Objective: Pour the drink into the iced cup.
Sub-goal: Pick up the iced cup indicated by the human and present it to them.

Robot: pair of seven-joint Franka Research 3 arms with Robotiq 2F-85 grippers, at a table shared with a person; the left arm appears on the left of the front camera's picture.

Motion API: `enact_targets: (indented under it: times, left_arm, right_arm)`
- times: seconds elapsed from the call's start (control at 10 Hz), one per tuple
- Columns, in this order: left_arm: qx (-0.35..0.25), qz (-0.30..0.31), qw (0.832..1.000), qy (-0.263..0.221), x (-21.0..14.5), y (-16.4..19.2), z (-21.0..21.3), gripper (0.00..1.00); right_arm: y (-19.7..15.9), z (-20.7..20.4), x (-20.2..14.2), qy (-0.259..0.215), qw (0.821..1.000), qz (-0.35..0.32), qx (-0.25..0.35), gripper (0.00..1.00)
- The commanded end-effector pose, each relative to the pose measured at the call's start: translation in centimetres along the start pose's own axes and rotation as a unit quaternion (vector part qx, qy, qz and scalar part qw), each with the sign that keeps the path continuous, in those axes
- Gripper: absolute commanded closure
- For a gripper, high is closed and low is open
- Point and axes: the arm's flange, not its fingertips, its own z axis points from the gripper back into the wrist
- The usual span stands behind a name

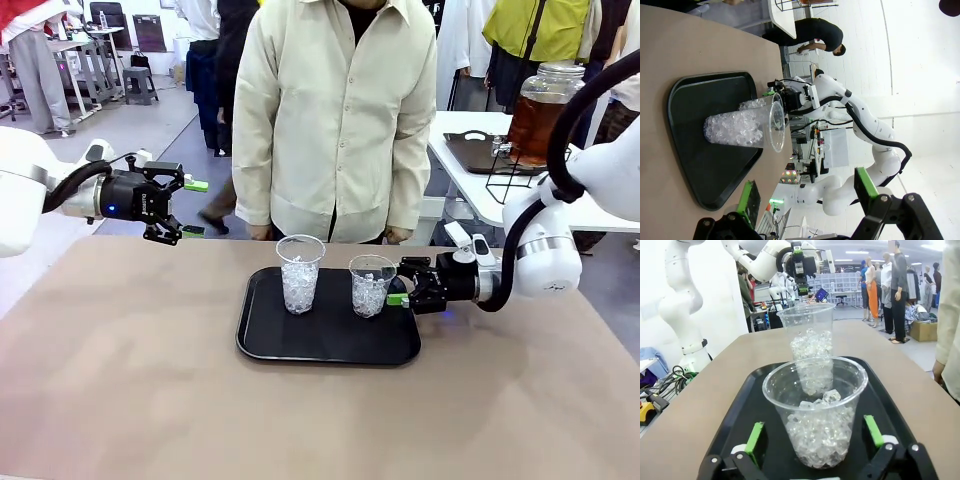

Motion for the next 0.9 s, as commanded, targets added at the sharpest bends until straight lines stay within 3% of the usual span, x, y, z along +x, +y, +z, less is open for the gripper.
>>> enact_targets:
  times: [0.0,0.8]
  left_arm:
    - [0.001,-0.001,1.000,-0.001,0.0,-0.1,0.1,0.00]
    - [0.001,-0.001,1.000,-0.001,0.0,-0.1,0.1,0.00]
  right_arm:
    - [-0.7,-1.5,0.0,-0.003,1.000,-0.006,-0.003,0.00]
    - [-1.2,-4.6,-0.4,-0.010,1.000,-0.024,-0.006,0.00]
